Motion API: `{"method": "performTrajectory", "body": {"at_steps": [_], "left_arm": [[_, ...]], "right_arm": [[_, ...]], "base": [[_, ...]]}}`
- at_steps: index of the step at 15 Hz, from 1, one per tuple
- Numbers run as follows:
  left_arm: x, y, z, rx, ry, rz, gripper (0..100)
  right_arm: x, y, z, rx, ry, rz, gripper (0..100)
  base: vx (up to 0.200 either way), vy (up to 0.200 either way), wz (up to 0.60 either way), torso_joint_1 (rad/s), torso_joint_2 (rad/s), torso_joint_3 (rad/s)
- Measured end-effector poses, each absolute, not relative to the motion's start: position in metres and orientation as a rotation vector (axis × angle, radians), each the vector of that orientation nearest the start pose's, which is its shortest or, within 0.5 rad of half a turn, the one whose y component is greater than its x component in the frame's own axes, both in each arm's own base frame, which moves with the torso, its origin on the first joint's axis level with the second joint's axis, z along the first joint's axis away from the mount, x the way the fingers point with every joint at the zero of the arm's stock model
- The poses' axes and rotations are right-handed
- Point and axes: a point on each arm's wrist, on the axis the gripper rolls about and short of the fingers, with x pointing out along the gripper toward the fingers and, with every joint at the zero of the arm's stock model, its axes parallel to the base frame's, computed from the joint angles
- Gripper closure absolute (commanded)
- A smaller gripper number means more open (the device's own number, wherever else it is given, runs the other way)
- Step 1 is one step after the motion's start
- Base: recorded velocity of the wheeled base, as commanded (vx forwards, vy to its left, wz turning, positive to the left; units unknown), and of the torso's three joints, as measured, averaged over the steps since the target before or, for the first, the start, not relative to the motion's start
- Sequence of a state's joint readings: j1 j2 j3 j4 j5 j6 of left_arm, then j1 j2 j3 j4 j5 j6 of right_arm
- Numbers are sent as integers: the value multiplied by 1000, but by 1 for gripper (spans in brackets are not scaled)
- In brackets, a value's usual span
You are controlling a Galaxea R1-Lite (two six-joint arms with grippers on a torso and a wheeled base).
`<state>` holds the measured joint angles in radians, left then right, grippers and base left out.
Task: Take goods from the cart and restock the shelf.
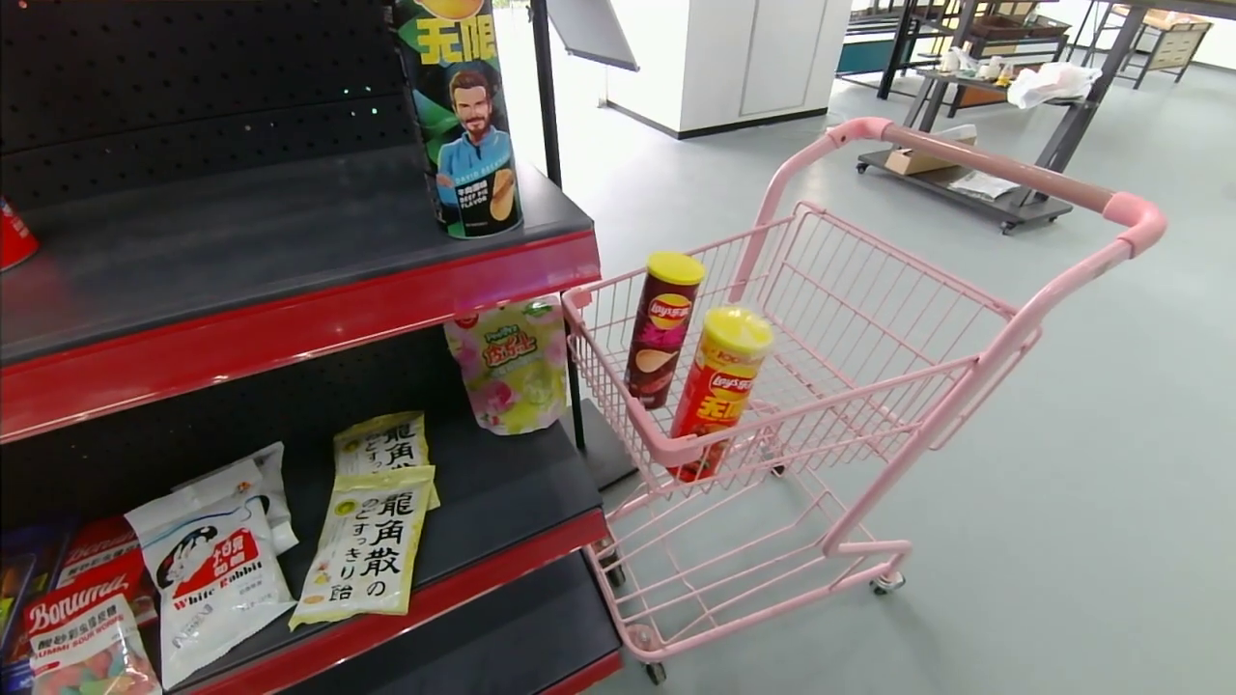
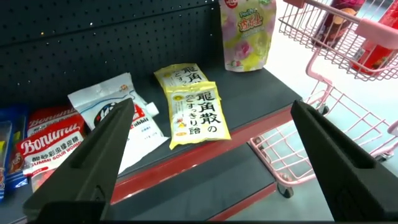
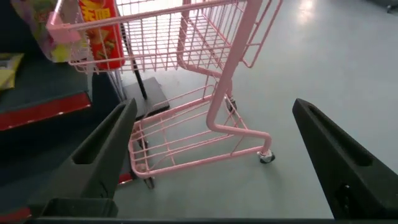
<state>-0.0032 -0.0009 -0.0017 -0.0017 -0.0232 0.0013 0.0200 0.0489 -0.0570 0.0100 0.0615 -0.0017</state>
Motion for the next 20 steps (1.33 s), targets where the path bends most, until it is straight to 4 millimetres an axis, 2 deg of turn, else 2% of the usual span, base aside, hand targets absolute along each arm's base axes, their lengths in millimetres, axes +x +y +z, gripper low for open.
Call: {"method": "performTrajectory", "body": {"at_steps": [2, 3, 5, 7, 9, 11, 13, 16, 20], "left_arm": [[-23, 0, 76, 2, -4, -26, 0], [-23, 0, 76, 1, -4, -26, 0], [-23, 0, 76, 1, -4, -26, 0], [-23, 0, 76, 1, -4, -26, 0], [-23, 0, 76, 2, -4, -26, 0], [-23, 0, 76, 1, -4, -26, 0], [-23, 0, 76, 2, -4, -26, 0], [-23, 0, 76, 2, -4, -26, 0], [-23, 0, 76, 2, -4, -26, 0]], "right_arm": [[-23, 1, 129, 25, -28, 154, 0], [-16, 2, 150, 28, -17, 195, 0], [22, 6, 190, 38, 61, 277, 0], [78, 16, 211, 47, 145, 342, 0], [140, 30, 214, 56, 220, 409, 0], [194, 45, 209, 61, 269, 474, 0], [230, 59, 204, 60, 286, 524, 0], [249, 72, 188, 56, 352, 559, 0], [256, 78, 177, 55, 394, 569, 0]], "base": [[0, 0, 0, 0, 0, 0], [0, 0, 0, 0, 0, 0], [0, 0, 0, 0, 0, 0], [0, 0, 0, 0, 0, 0], [0, 0, 0, 0, 0, 0], [0, 0, 0, 0, 0, 0], [0, 0, 0, 0, 0, 0], [0, 0, 0, 0, 0, 0], [0, 0, 0, 0, 0, 0]]}}
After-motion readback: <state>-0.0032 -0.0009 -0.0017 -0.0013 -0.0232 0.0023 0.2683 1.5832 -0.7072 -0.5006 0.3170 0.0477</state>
